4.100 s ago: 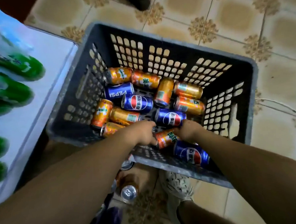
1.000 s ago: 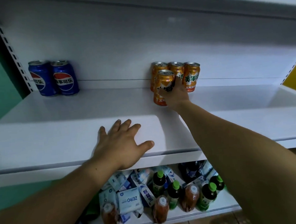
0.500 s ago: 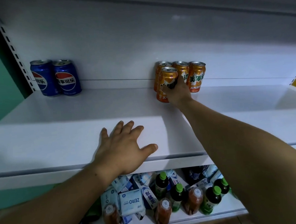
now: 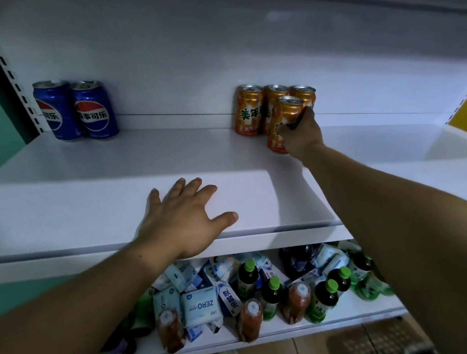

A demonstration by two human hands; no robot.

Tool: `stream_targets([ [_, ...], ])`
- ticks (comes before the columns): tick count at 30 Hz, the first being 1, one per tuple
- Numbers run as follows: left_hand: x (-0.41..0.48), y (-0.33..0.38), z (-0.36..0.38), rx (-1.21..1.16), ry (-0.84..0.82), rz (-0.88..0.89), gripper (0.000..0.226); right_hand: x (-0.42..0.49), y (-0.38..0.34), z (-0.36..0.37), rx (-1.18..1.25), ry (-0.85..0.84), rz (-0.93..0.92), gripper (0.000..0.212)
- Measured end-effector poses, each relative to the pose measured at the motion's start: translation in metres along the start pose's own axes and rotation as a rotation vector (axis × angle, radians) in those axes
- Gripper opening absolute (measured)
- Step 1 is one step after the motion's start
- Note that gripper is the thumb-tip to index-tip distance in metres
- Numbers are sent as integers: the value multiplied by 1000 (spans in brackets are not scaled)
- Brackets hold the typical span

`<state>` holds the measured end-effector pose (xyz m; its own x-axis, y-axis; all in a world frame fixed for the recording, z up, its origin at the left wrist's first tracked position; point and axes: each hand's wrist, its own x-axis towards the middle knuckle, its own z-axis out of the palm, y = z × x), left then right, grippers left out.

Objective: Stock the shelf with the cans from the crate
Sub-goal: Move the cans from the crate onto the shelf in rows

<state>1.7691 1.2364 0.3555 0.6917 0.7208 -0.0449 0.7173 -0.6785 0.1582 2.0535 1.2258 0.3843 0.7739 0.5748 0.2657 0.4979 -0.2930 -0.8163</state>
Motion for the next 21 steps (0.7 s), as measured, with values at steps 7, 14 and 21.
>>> stream_targets([
  [7,-1,1,0,-17,-1,-11,79,18,17,-13,-22,74,46,52],
  [14,-1,1,0,-20,-9,-32,80,29,32,-18,-20,150,29,48],
  [21,-3,3,-2,-29,-20,-39,90,35,38,-23,-27,131,27,43],
])
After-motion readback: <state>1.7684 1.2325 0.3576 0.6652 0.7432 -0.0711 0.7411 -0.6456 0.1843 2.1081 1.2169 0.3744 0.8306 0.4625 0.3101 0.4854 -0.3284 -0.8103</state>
